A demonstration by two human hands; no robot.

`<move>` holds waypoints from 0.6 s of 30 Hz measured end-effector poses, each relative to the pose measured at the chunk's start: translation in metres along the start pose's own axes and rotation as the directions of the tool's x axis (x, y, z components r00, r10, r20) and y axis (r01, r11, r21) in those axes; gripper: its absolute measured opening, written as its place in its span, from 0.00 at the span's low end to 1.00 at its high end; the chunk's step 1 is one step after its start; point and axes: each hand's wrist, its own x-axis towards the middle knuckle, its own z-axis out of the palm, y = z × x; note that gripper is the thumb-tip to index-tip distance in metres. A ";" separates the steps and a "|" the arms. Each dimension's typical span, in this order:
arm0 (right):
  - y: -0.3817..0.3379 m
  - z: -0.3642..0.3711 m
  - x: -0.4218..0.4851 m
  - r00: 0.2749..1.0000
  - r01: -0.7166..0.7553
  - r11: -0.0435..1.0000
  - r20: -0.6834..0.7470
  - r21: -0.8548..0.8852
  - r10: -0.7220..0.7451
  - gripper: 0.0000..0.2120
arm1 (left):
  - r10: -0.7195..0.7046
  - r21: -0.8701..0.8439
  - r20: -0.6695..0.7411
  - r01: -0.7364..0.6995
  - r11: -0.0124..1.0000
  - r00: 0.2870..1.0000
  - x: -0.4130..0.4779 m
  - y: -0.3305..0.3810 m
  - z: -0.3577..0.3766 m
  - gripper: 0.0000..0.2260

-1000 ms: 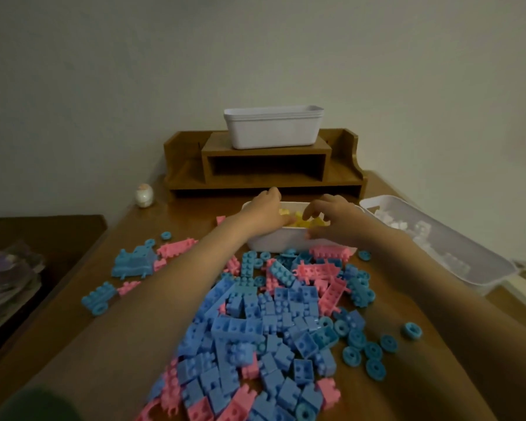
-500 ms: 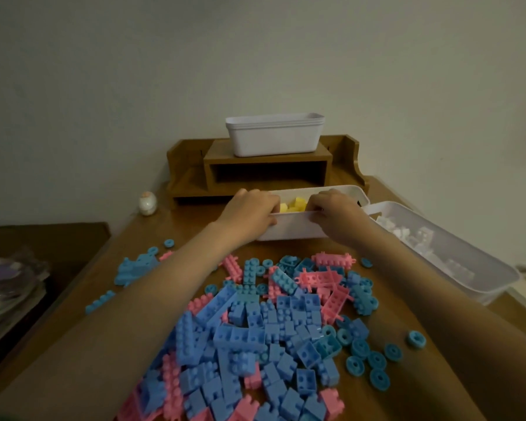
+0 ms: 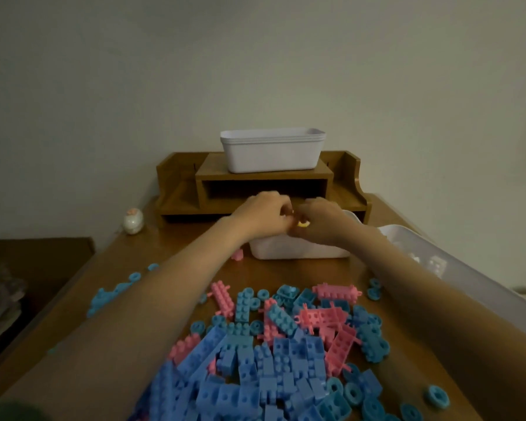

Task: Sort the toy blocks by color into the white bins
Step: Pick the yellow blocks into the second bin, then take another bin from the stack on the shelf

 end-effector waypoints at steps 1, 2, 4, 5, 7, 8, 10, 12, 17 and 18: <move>-0.005 -0.007 0.009 0.999 0.014 0.999 -0.040 0.032 -0.013 0.11 | -0.019 -0.033 -0.054 0.017 0.999 0.998 0.007 -0.001 -0.010 0.09; -0.008 -0.014 0.017 0.996 0.015 0.998 -0.087 0.063 -0.010 0.12 | -0.029 -0.017 -0.113 0.028 0.999 0.993 0.013 -0.002 -0.019 0.08; -0.014 -0.025 0.033 0.981 0.008 0.997 -0.193 0.083 0.008 0.09 | -0.023 0.079 -0.237 0.042 0.996 0.971 0.025 -0.003 -0.030 0.08; -0.017 -0.031 0.041 0.969 0.013 0.997 -0.249 0.071 0.005 0.08 | -0.012 0.136 -0.297 0.054 0.989 0.955 0.031 -0.005 -0.034 0.09; -0.024 -0.040 0.054 0.938 0.024 0.997 -0.347 0.067 0.001 0.10 | 0.018 0.250 -0.407 0.093 0.964 0.913 0.043 -0.008 -0.037 0.13; -0.026 -0.041 0.061 0.917 0.039 0.998 -0.399 0.055 -0.014 0.12 | 0.027 0.284 -0.456 0.116 0.952 0.890 0.048 -0.010 -0.036 0.15; -0.028 -0.041 0.078 0.869 0.077 0.996 -0.486 -0.051 -0.092 0.18 | 0.001 0.306 -0.496 0.173 0.936 0.868 0.059 -0.014 -0.036 0.21; -0.027 -0.038 0.094 0.869 0.084 0.994 -0.482 -0.076 -0.110 0.26 | -0.071 0.344 -0.438 0.240 0.908 0.896 0.069 -0.018 -0.038 0.26; -0.024 -0.039 0.113 0.957 -0.009 1.000 -0.290 -0.027 0.001 0.33 | -0.163 0.384 -0.380 0.315 0.868 0.911 0.081 -0.032 -0.045 0.33; -0.022 -0.040 0.114 0.961 -0.033 0.999 -0.276 -0.014 0.027 0.30 | -0.169 0.375 -0.376 0.317 0.871 0.911 0.081 -0.034 -0.047 0.32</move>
